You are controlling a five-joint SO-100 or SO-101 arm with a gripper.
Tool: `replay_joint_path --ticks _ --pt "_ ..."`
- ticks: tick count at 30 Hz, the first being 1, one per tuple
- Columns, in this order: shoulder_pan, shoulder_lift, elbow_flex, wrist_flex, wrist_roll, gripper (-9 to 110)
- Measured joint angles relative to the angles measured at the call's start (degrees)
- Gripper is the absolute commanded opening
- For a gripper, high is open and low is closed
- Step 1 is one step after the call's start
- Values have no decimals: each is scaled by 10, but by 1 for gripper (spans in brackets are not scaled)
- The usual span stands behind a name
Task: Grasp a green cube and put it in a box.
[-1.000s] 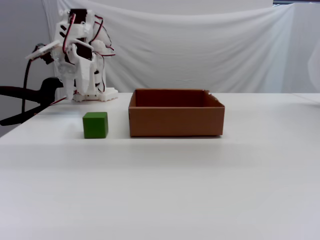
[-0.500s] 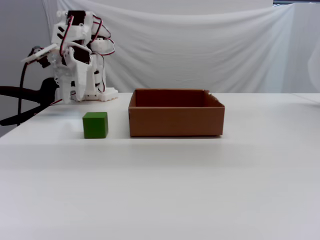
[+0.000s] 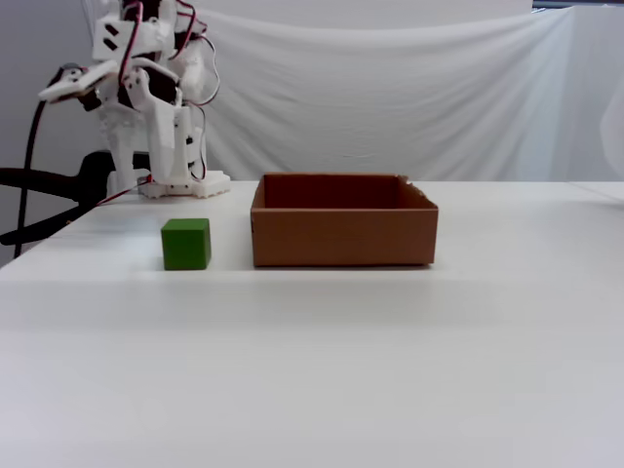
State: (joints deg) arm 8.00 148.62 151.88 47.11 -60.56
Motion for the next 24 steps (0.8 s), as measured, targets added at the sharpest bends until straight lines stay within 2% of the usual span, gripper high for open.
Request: replay_joint_path --ticks 7,24 --pt "-16 -107 -75 -30 -76 23" --pt "-62 -285 -223 13 -114 24"
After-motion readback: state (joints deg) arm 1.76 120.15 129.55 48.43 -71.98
